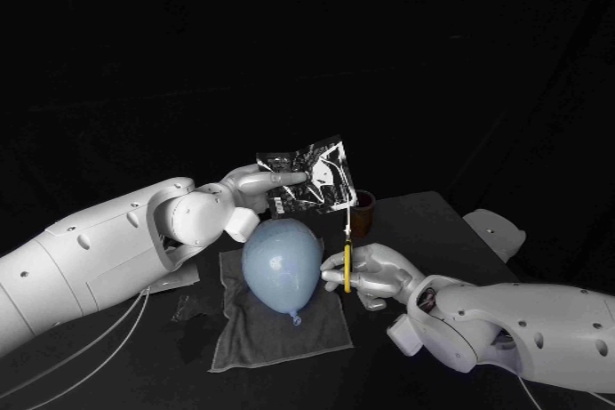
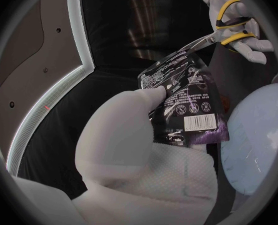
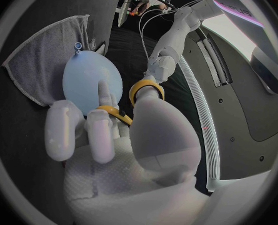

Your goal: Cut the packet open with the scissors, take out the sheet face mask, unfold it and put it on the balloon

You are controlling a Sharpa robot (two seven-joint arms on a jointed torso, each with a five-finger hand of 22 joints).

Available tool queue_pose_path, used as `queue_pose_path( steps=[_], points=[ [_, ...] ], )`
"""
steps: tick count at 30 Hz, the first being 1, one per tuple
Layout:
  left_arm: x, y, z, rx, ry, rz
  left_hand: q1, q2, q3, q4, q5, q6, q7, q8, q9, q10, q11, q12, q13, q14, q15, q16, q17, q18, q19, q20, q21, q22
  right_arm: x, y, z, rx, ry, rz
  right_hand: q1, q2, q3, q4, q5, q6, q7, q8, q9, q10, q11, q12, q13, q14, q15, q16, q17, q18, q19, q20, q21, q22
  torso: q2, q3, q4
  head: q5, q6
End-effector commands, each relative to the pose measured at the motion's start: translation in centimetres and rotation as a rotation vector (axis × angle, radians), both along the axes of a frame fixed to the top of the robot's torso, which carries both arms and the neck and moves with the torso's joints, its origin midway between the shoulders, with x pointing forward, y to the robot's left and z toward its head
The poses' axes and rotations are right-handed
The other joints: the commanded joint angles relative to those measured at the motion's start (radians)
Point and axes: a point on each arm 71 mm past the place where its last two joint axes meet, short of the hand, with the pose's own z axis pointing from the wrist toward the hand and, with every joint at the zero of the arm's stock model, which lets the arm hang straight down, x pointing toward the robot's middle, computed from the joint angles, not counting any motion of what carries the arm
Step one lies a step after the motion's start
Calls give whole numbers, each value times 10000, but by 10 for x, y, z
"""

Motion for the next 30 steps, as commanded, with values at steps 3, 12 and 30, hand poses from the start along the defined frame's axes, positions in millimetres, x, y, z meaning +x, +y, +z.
queue_pose_path(
  steps=[3,12,30],
  points=[
    [-2,-3,0,34,-83,-348,1,118,56,-2,28,-29,61,43,972,53,14,-11,12,69,10,-63,12,159,68,-6,51,15,1,2,4,14,-234,222,10,119,-87,9,17,-70,31,39,10,-68,-17,-29,-19,741,85,28,1323,106,-34,48,-29,1754,-6,4,7,13,-5],
    [-2,-3,-1,65,-126,-361,-9,124,63,-11,28,-31,60,46,978,55,13,-11,12,71,9,-63,14,159,70,-6,52,14,1,1,5,-5,-206,253,376,464,-251,-111,19,151,-79,287,109,299,-120,117,-206,750,14,60,1344,85,29,14,98,1785,-5,1,-2,18,-21],
    [-2,-1,-1,142,-237,-414,-20,131,69,-23,27,-31,58,52,987,60,11,-11,13,74,8,-63,18,160,73,-8,53,14,1,-1,4,-67,-111,417,806,1105,-1230,-489,21,268,-185,434,82,630,-232,-59,-501,746,-117,54,1270,44,88,-182,223,1813,-1,1,4,29,-38]
  ],
)
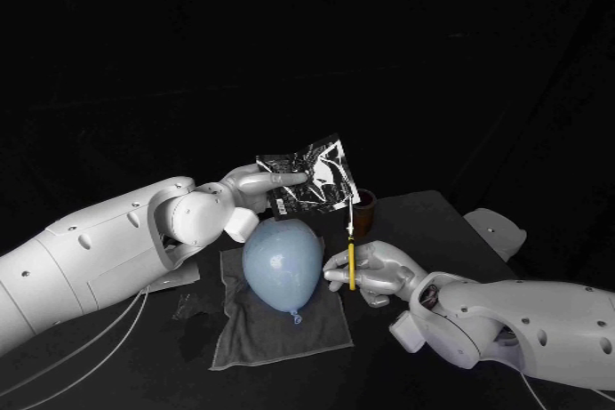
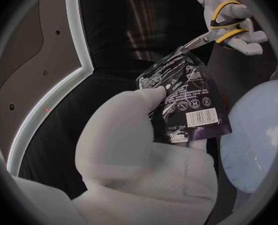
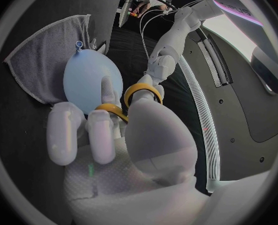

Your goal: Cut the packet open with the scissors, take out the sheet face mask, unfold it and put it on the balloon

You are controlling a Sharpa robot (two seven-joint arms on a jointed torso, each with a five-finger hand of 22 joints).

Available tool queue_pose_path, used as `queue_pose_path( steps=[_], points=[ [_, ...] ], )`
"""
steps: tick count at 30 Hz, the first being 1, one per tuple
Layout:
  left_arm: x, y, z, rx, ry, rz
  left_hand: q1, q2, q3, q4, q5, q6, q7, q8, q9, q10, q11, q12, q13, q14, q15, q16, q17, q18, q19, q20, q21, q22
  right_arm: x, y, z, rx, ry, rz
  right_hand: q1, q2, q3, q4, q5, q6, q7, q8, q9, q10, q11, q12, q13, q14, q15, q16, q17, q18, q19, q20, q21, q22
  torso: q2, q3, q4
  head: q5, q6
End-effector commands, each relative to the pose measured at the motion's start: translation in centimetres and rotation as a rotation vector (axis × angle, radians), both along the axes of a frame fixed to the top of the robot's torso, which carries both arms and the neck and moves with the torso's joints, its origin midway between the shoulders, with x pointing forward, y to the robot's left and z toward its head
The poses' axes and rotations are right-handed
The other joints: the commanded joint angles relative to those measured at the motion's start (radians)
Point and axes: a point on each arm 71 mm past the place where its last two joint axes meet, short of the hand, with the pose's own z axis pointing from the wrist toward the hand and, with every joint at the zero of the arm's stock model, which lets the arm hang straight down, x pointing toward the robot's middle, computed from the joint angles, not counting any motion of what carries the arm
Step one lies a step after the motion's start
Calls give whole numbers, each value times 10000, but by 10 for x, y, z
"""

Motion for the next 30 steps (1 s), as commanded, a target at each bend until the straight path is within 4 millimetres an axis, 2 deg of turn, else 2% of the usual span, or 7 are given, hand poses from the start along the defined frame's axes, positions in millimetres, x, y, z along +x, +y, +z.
queue_pose_path(
  steps=[1,10,17,30],
  points=[
    [-2,-3,0,-2,-108,-306,0,76,43,4,36,-9,79,31,989,64,8,-11,12,76,6,-63,14,113,75,-8,54,14,0,3,2,40,-141,369,-142,-22,-266,-25,20,-355,187,-167,-69,-478,192,-126,-210,711,203,-34,1268,67,-134,140,-131,1798,3,2,2,9,6],
    [-2,-1,0,87,-186,-354,-3,79,45,-1,36,-9,78,34,992,67,7,-10,12,77,6,-63,16,113,76,-9,55,14,2,-2,3,-30,-231,264,-284,-87,-304,-73,19,-669,363,-289,-128,-1041,371,-127,-605,665,363,-101,1132,139,-298,310,-424,1686,-4,3,-3,36,16],
    [-1,1,0,129,-216,-368,-13,84,48,-11,35,-7,77,41,1001,74,4,-8,13,82,3,-61,19,113,80,-10,57,14,3,-5,3,-70,-170,381,-483,-264,-293,-54,21,-1032,543,-390,-208,-1656,558,-122,-1052,549,524,-260,847,274,-639,466,-1042,1446,0,5,-6,44,42],
    [-3,2,-1,326,-526,-760,-30,94,53,-29,35,-5,75,53,1017,87,1,-5,15,92,0,-58,26,114,88,-13,61,14,2,-6,6,-74,-70,580,-412,-185,-277,-117,22,-867,468,-190,-211,-1351,486,-2,-1198,607,482,-146,1006,226,-486,467,-779,1517,1,5,0,41,33]
  ],
)
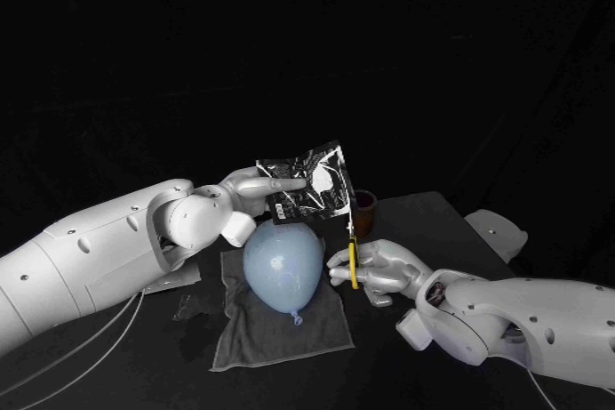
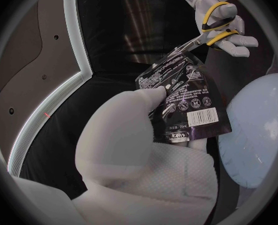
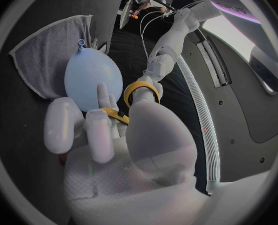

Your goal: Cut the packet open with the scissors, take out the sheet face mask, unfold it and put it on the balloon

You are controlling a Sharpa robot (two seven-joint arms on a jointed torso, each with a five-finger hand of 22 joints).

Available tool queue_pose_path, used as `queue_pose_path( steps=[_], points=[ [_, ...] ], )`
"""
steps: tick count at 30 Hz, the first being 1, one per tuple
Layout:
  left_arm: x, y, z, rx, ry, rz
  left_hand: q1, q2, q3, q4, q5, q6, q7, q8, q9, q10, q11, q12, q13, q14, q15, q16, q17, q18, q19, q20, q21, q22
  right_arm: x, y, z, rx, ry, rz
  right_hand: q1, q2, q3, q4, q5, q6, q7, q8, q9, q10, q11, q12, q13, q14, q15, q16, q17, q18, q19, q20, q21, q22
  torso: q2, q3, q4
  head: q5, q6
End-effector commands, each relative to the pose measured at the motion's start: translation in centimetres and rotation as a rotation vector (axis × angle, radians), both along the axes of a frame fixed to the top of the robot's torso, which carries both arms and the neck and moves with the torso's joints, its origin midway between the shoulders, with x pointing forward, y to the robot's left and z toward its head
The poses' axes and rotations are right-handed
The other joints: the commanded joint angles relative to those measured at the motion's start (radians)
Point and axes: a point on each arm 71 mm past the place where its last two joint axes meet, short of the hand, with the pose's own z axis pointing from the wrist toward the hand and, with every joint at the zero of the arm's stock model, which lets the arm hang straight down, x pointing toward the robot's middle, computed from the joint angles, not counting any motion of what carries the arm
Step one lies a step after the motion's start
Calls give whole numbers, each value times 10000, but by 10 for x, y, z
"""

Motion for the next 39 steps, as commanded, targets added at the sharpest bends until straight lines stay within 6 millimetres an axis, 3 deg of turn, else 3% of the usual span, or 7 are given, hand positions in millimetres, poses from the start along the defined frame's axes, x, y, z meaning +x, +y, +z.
queue_pose_path(
  steps=[1,13,17,20,23,35,39],
  points=[
    [-2,-2,1,55,-264,-476,-30,97,58,-26,34,-11,68,34,1017,89,-1,-5,15,92,-1,-59,8,141,88,-13,61,14,-1,3,2,60,-7,421,13,81,-220,-60,21,61,158,35,-2,81,9,52,-9,617,-10,34,1008,102,58,22,21,1518,0,2,6,6,-7],
    [-1,4,-1,254,-444,-498,-38,102,60,-30,33,-12,67,38,1023,93,-2,-5,15,95,-1,-58,11,141,90,-13,62,14,-2,-3,3,53,220,551,6,155,-230,-83,21,209,78,188,-11,341,-69,110,-93,643,-74,77,1060,71,148,-28,173,1561,0,-3,2,69,-28],
    [-1,4,-1,369,-557,-644,-47,107,61,-37,33,-12,66,43,1031,97,-3,-5,15,98,-2,-57,14,140,92,-14,63,14,-3,-3,3,66,299,631,101,271,-226,-182,21,485,-72,390,-27,848,-221,275,-100,675,-198,137,1143,18,288,-132,427,1644,3,-4,12,87,-49],
    [-2,4,-2,429,-608,-713,-47,107,61,-37,33,-12,66,43,1031,97,-3,-5,15,98,-2,-57,14,140,92,-14,63,14,-3,-3,3,69,333,659,218,429,-230,-301,21,908,-281,624,-18,1470,-426,506,0,703,-373,184,1208,-37,426,-282,688,1736,7,-5,8,98,-59],
    [-2,4,-2,466,-638,-741,-47,107,61,-37,33,-12,66,43,1031,97,-3,-5,15,98,-2,-57,14,140,92,-14,63,14,-4,-3,3,67,344,661,240,484,-235,-343,22,1059,-358,699,-7,1671,-502,571,53,714,-439,201,1233,-54,465,-348,762,1763,3,-6,8,103,-67],
    [-2,8,-3,632,-726,-775,-59,112,61,-47,33,-14,64,50,1041,102,-4,-5,16,101,-3,-57,17,140,96,-15,65,14,-4,-4,4,109,345,609,187,484,-252,-339,21,1059,-365,692,-18,1657,-507,532,55,710,-457,189,1206,-57,467,-378,767,1765,1,0,3,74,-62],
    [-2,7,-3,681,-766,-856,-62,114,61,-50,33,-15,63,52,1045,104,-5,-5,16,102,-3,-57,18,140,96,-15,65,13,-4,-5,4,126,356,630,53,399,-250,-357,21,774,-221,523,-107,1185,-356,167,-103,693,-350,157,1141,-38,392,-329,640,1718,3,-3,2,83,-65]
  ],
)
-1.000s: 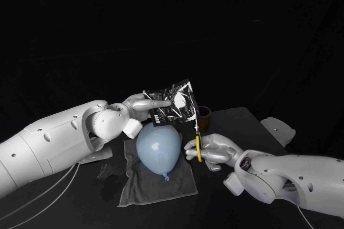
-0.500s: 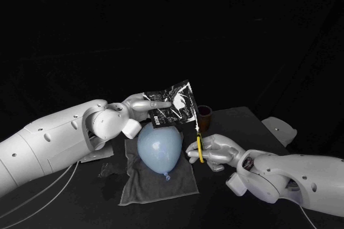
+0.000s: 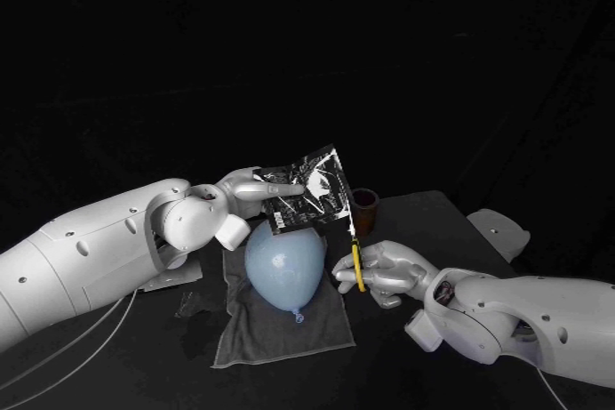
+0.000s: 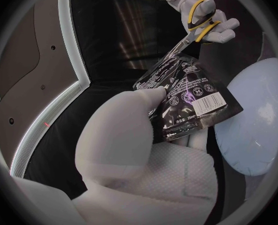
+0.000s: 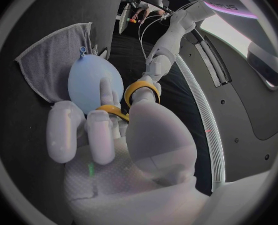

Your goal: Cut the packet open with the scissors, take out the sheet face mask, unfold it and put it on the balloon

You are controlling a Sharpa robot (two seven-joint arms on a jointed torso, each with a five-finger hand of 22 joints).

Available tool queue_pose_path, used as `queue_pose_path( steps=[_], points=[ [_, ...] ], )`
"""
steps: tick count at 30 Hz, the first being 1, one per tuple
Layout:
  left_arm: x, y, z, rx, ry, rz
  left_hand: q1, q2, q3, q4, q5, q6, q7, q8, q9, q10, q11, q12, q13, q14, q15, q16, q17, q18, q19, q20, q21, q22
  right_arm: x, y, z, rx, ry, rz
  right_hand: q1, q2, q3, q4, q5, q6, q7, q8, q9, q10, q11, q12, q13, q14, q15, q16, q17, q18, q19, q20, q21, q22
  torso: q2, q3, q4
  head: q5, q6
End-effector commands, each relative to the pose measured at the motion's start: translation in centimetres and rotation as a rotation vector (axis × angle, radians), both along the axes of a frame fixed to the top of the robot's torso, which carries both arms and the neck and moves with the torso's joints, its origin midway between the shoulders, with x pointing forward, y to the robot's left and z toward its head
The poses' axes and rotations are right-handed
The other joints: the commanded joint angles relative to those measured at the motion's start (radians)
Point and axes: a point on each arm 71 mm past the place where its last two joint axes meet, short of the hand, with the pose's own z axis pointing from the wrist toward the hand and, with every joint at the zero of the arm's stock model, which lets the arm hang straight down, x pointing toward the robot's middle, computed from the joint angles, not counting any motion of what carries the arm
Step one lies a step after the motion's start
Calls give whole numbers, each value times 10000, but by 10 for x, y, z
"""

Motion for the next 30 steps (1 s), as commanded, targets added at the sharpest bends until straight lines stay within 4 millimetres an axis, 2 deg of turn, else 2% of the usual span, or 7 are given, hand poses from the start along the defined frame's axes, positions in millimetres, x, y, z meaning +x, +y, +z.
queue_pose_path(
  steps=[1,11,17,23,30],
  points=[
    [-2,-3,1,54,-151,-372,6,102,42,-11,55,0,77,25,1045,81,18,-6,15,75,22,-57,13,153,58,23,66,13,0,2,2,123,-71,234,-219,-75,-303,-68,19,-247,125,-130,-62,-279,52,-249,-130,701,68,-10,1120,-8,-71,57,-148,1698,1,2,-5,5,1],
    [-2,-1,0,225,-273,-390,-15,117,42,-25,54,1,75,40,1065,94,15,-3,16,83,20,-55,20,153,65,21,69,13,1,-2,1,71,77,412,-502,-339,-279,-67,18,-1083,540,-488,-235,-1536,466,-390,-714,544,432,-215,720,163,-527,389,-932,1383,1,1,-7,62,-14],
    [-1,0,0,359,-451,-225,-63,145,40,-59,54,2,71,79,1121,142,3,6,21,119,7,-41,41,156,93,13,84,15,-1,-2,1,27,193,621,-522,-363,-269,-58,17,-1173,580,-504,-248,-1663,506,-387,-805,528,468,-226,691,181,-567,431,-1002,1349,0,0,-3,80,-7],
    [-2,0,0,668,-748,-216,-372,400,-130,51,46,-74,54,271,1424,355,-34,28,38,279,-36,36,137,165,222,6,119,11,-2,-1,2,35,271,826,-524,-363,-266,-56,17,-1180,584,-504,-249,-1675,509,-386,-815,538,471,-205,730,173,-548,435,-964,1362,5,1,0,79,-6],
    [-3,-1,-1,1014,-1084,-500,-436,494,-298,8,43,-165,17,405,1672,491,-82,19,38,383,-89,94,222,165,350,-46,140,6,-1,-2,4,5,285,917,-522,-351,-260,-54,18,-1171,582,-494,-247,-1667,507,-375,-822,537,473,-208,722,168,-534,440,-941,1370,1,-4,-3,77,-14]
  ],
)
